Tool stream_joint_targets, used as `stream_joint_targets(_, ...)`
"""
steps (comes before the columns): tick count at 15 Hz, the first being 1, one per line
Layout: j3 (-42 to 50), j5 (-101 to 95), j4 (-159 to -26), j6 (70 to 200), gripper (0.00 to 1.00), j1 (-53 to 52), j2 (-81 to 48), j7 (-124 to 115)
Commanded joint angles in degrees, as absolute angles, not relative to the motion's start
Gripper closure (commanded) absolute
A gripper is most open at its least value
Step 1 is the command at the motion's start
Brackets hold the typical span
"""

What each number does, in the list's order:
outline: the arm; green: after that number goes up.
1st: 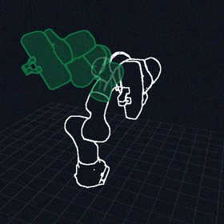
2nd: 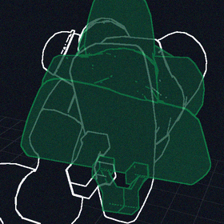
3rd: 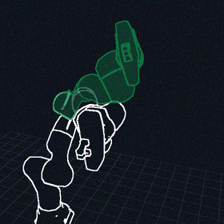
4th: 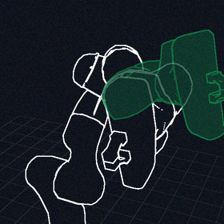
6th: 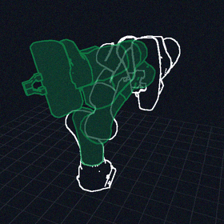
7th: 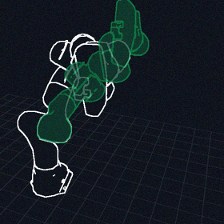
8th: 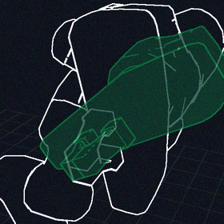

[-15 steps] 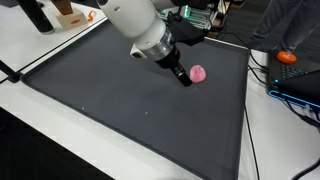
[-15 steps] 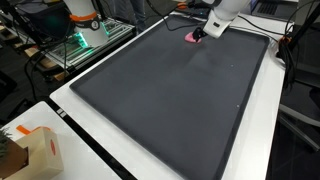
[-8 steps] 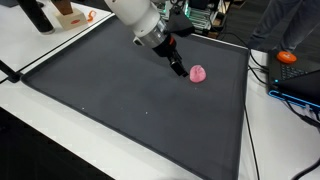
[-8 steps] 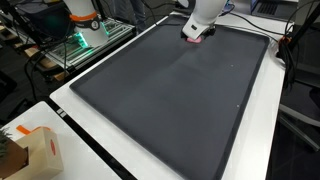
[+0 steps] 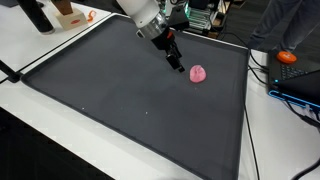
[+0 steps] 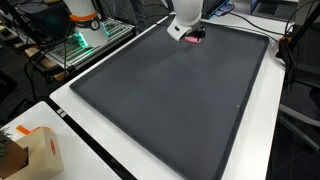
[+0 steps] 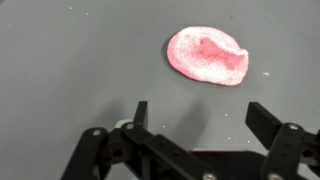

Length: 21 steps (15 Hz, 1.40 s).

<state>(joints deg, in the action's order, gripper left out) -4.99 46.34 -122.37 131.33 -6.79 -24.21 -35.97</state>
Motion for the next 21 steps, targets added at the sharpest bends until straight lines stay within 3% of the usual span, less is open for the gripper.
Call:
stream_joint_targets(1, -5.22, 51.8, -128.22, 135.15, 0.0, -6.6, -20.55, -33.15)
stream_joint_targets(21, -4.91, 60.66, -133.31, 137.08, 0.0, -8.31, -16.39, -33.08)
